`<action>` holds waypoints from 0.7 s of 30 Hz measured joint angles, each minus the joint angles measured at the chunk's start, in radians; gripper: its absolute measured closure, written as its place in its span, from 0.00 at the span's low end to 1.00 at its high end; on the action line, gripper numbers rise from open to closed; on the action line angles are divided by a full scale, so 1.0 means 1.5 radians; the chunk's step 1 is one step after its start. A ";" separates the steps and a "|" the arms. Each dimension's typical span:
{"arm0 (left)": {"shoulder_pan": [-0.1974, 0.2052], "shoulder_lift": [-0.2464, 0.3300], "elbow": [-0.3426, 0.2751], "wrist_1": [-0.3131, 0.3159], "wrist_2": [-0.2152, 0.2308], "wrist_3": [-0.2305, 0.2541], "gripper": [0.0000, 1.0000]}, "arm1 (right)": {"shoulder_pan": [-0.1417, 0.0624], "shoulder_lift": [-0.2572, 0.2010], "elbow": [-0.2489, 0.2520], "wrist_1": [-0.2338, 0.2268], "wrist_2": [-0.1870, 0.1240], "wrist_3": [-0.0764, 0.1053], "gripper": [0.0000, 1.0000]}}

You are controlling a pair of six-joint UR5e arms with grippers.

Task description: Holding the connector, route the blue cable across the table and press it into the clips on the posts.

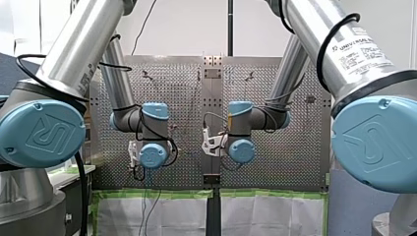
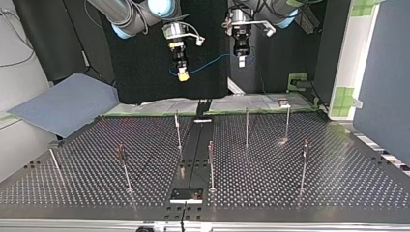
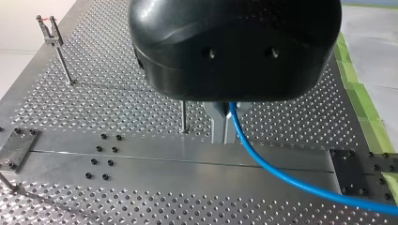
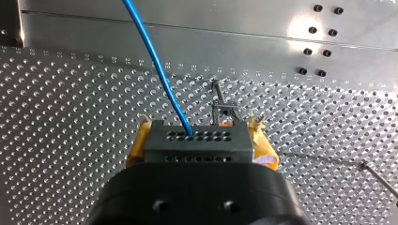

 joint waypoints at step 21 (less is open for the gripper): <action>0.000 0.000 0.000 0.000 0.000 0.002 1.00 | 0.006 0.076 -0.006 0.048 0.009 0.004 1.00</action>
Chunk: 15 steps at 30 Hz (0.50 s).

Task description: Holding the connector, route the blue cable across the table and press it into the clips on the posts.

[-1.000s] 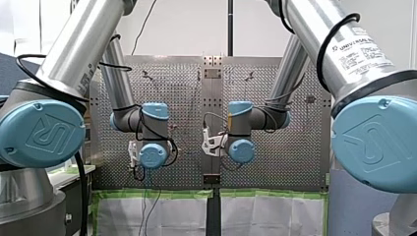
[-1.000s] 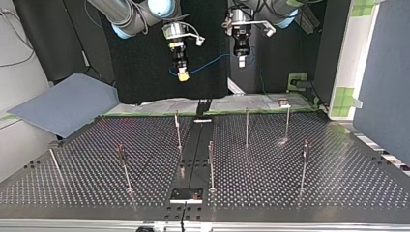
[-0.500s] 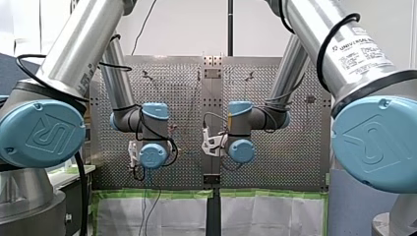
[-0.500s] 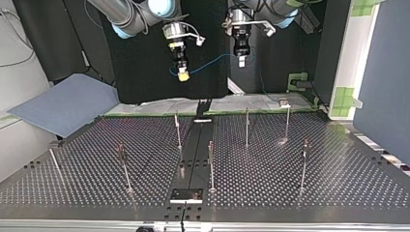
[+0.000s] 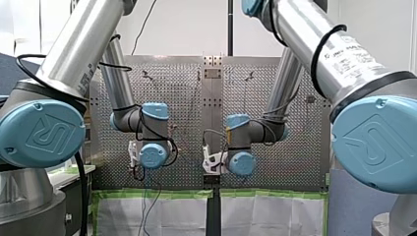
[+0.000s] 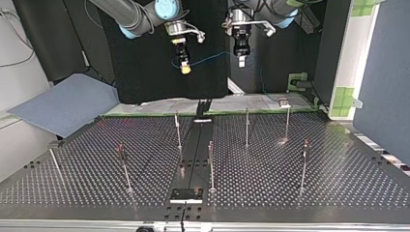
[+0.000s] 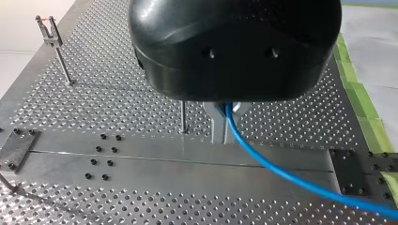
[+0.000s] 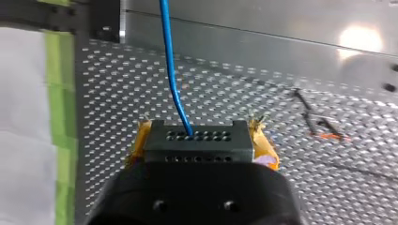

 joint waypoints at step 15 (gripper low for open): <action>-0.007 0.053 0.013 -0.054 -0.004 0.026 1.00 | 0.000 0.020 0.000 0.001 0.000 0.000 1.00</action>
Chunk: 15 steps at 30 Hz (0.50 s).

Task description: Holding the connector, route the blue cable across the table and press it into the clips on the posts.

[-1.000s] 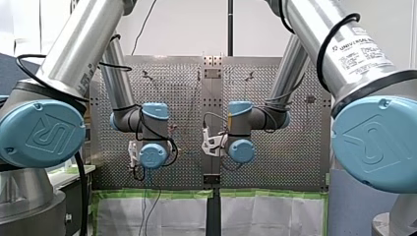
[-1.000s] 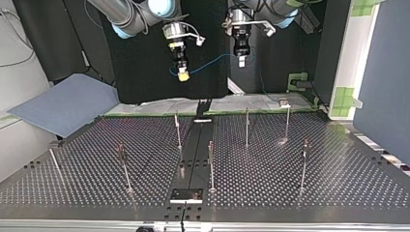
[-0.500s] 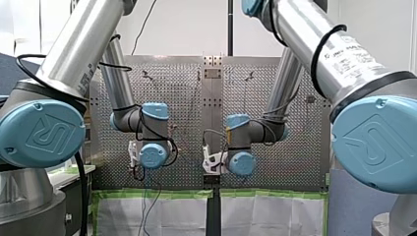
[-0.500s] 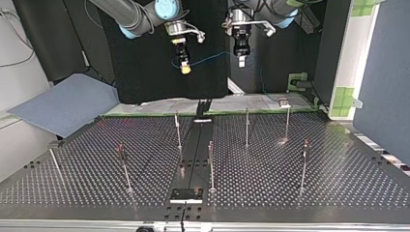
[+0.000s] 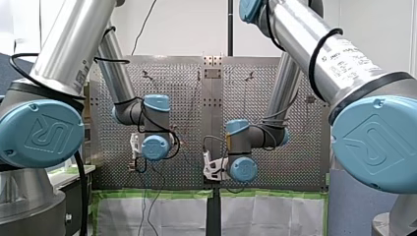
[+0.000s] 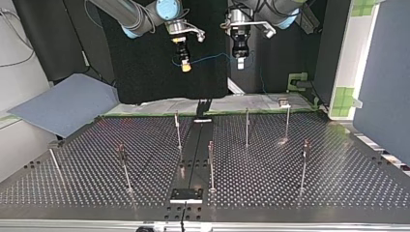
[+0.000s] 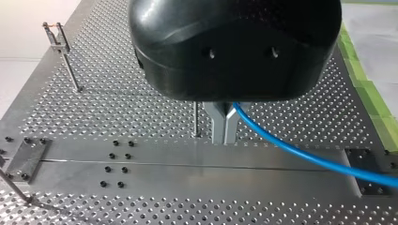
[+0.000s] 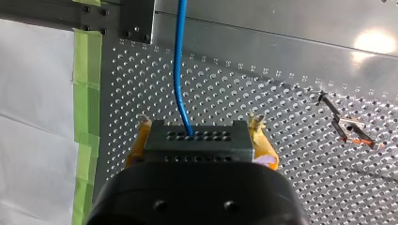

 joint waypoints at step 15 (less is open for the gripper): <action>0.000 0.013 0.000 -0.088 0.000 0.001 1.00 | 0.000 0.000 0.000 0.000 0.000 0.000 1.00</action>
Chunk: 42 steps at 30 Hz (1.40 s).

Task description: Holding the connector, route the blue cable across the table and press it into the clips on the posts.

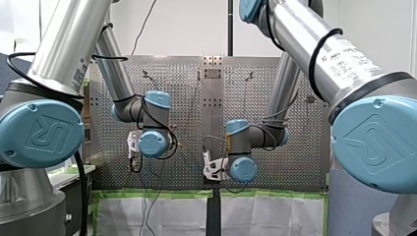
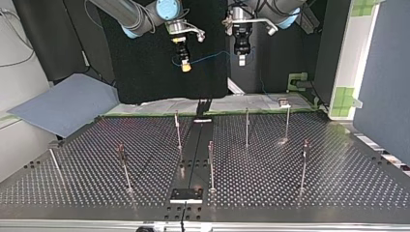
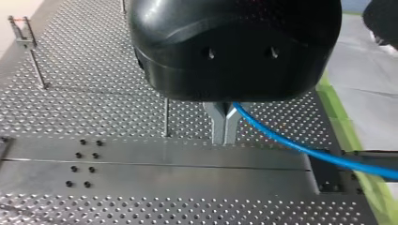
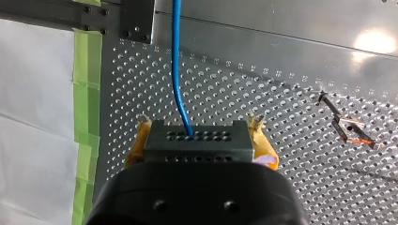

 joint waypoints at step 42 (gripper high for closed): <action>0.056 0.185 0.034 -0.091 -0.069 0.002 1.00 | 0.012 -0.215 -0.185 0.215 -0.109 0.063 1.00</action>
